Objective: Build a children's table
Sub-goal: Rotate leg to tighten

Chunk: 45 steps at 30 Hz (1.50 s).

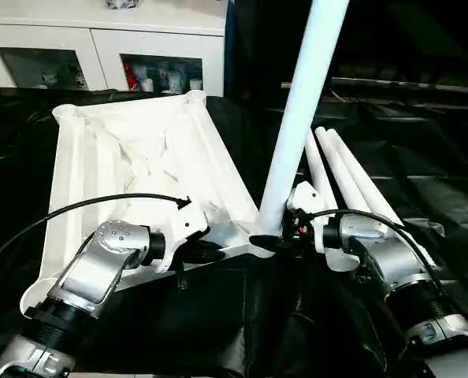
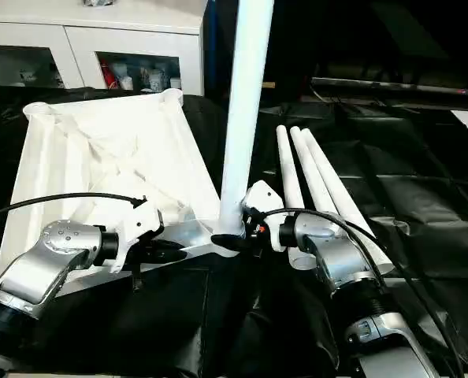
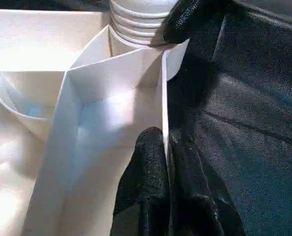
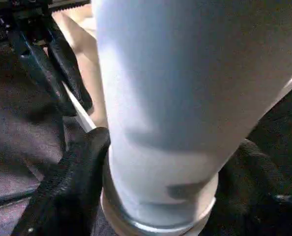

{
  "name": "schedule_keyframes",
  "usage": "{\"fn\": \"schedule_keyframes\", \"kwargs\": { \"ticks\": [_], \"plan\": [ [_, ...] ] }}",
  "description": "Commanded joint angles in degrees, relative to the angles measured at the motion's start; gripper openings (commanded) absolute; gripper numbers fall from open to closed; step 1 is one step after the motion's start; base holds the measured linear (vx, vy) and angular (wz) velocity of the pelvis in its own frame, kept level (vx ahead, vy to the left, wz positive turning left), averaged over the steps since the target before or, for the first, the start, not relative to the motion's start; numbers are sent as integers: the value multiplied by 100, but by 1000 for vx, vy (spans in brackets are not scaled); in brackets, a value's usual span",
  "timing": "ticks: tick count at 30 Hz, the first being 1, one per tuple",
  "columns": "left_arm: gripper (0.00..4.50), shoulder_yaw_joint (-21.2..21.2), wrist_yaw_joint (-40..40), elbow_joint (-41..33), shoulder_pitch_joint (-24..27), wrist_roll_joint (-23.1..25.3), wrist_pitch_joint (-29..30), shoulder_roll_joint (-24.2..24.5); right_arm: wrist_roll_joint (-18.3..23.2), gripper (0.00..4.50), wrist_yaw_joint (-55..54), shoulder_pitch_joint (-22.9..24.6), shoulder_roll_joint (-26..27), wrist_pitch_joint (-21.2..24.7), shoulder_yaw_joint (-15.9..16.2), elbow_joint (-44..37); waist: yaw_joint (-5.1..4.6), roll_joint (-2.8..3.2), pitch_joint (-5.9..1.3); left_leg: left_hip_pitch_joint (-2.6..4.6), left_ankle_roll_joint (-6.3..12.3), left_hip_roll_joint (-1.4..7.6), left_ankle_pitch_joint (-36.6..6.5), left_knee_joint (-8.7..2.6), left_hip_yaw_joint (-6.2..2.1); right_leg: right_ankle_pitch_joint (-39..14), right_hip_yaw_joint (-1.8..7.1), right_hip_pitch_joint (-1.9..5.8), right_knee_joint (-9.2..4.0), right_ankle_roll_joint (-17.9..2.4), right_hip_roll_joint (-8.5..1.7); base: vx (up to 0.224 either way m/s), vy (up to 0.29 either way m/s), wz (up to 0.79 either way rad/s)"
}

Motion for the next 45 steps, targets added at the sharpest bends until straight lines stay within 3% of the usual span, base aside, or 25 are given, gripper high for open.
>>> {"fn": "schedule_keyframes", "kwargs": {
  "ticks": [1,5,9,10,12,13,15,17,20,21,24,27,29,31,33,34,35,37,38,39,40,41,42,43,45],
  "plan": [
    [0,9,-79,-236,-48,-201,-43,-101,-18,289,-24,-59,3,20,-40,34,0,2,-368,57,220,188,-1216,-353,-44,-1526,343,314,-452,-911,-421,0,0,0],
    [0,12,-74,-233,-47,-207,-33,-116,34,278,-68,-13,60,63,-74,13,-3,1,-368,49,220,186,-1199,-351,-45,-1504,342,319,-449,-917,-420,0,0,0],
    [0,73,419,0,-156,-80,77,-408,93,277,-1588,-193,675,400,-584,554,-47,12,-366,44,109,178,-1250,-368,-58,-1616,338,322,-450,-918,-428,0,0,0],
    [0,99,691,140,-253,7,135,-560,84,276,-2026,-246,845,416,-699,727,-99,17,-352,50,15,171,-1322,-381,-67,-1766,328,313,-472,-878,-421,0,0,0],
    [0,111,972,312,-364,119,154,-708,70,275,-2475,-296,1008,454,-807,885,-107,12,-363,67,-6,170,-1392,-373,-65,-1884,328,313,-487,-845,-432,0,0,0],
    [0,126,1247,511,-497,220,217,-869,57,275,-2911,-354,1174,516,-903,1035,-115,18,-341,89,-8,166,-1458,-372,-54,-1990,339,274,-520,-813,-428,0,0,0],
    [0,131,1337,578,-543,252,242,-925,44,275,-3052,-374,1234,544,-943,1082,-101,8,-358,81,-17,153,-1432,-366,-59,-2107,335,298,-527,-749,-448,0,0,0],
    [0,290,2207,1163,-939,436,474,-1356,-68,274,-3890,-508,1554,547,-1074,1367,-108,9,-350,75,13,161,-1405,-369,-50,-2039,340,273,-528,-727,-428,0,0,0],
    [0,621,3561,2241,-1627,630,585,-2022,-218,274,-4906,-753,2086,426,-1133,1770,-48,12,-354,200,-92,142,-1525,-339,-14,-2176,347,177,-583,-731,-422,0,0,0],
    [0,621,3561,2241,-1627,630,585,-2022,-218,274,-4906,-753,2086,426,-1133,1770,-31,16,-346,212,-98,135,-1586,-336,-16,-2251,338,165,-593,-709,-416,0,0,0],
    [0,582,3703,2476,-1780,745,544,-2127,-316,274,-4995,-830,2228,326,-1007,1869,15,2,-368,109,-35,157,-1529,-374,-50,-2238,319,258,-569,-496,-454,0,0,0],
    [0,567,3637,2457,-1776,728,502,-2127,-274,274,-4974,-833,2244,289,-1040,1854,27,-14,-378,86,19,158,-1434,-369,-42,-1965,332,265,-536,-517,-456,0,0,0],
    [0,562,3631,2410,-1761,732,533,-2110,-169,330,-4821,-823,2253,287,-1089,1783,31,-16,-372,76,39,156,-1407,-370,-38,-1939,333,268,-534,-542,-457,0,0,0],
    [0,557,3650,2549,-1827,777,430,-2077,-77,344,-4527,-811,2261,149,-1190,1641,30,-35,-368,66,66,149,-1473,-369,-38,-2078,329,275,-549,-496,-465,0,0,0],
    [0,551,3647,2585,-1842,787,405,-2061,-83,362,-4465,-798,2210,139,-1159,1536,-10,-45,-369,6,66,136,-1450,-391,-66,-2189,309,316,-549,-382,-455,0,0,0],
    [0,554,3640,2587,-1841,787,393,-2048,-135,378,-4476,-771,2143,121,-1112,1411,-81,-50,-379,-54,49,142,-1401,-408,-96,-2146,289,359,-526,-356,-449,0,0,0],
    [0,555,3640,2586,-1841,786,393,-2047,-139,389,-4476,-769,2139,119,-1108,1401,-114,-54,-378,-67,52,149,-1337,-405,-102,-2134,280,360,-540,-363,-461,0,0,0],
    [0,589,3665,2581,-1838,779,370,-2024,-179,395,-4471,-682,2003,160,-1070,1068,-105,-52,-388,35,95,163,-1267,-358,-67,-1871,326,274,-538,-557,-474,0,0,0],
    [0,578,3680,2604,-1843,814,177,-1977,-126,395,-4395,-556,1886,260,-1071,662,-73,-43,-390,32,146,158,-1115,-352,-56,-1496,335,297,-487,-690,-442,0,0,0],
    [0,596,3981,2737,-1891,939,-392,-1910,2,395,-4209,-288,1710,542,-1127,-80,-45,-27,-380,19,187,159,-1041,-353,-54,-1348,339,309,-486,-674,-430,0,0,0],
    [0,619,4134,2795,-1915,984,-594,-1898,33,395,-4158,-213,1668,626,-1139,-263,-18,-50,-403,19,238,167,-940,-358,-67,-1003,337,332,-428,-635,-413,0,0,0],
    [0,634,4148,2801,-1919,976,-625,-1901,32,395,-4154,-205,1663,631,-1137,-281,-29,-56,-394,0,248,153,-929,-365,-66,-1004,332,346,-439,-623,-408,0,0,0],
    [29,906,4281,2861,-1978,783,-943,-1965,-17,398,-4117,-83,1598,674,-1117,-502,-31,7,-394,5,216,144,-976,-358,-64,-1044,335,346,-452,-617,-418,0,0,0],
    [47,986,4289,2855,-1991,715,-988,-1985,-36,401,-4125,-59,1590,683,-1117,-537,-50,-21,-395,2,213,135,-977,-348,-55,-1045,335,348,-458,-639,-414,0,0,0],
    [58,1521,4380,2653,-2083,295,-1105,-2066,-142,401,-4292,47,1589,722,-1160,-625,-30,-3,-426,10,199,128,-899,-312,-43,-907,346,353,-431,-871,-450,0,0,0]
  ]
}}
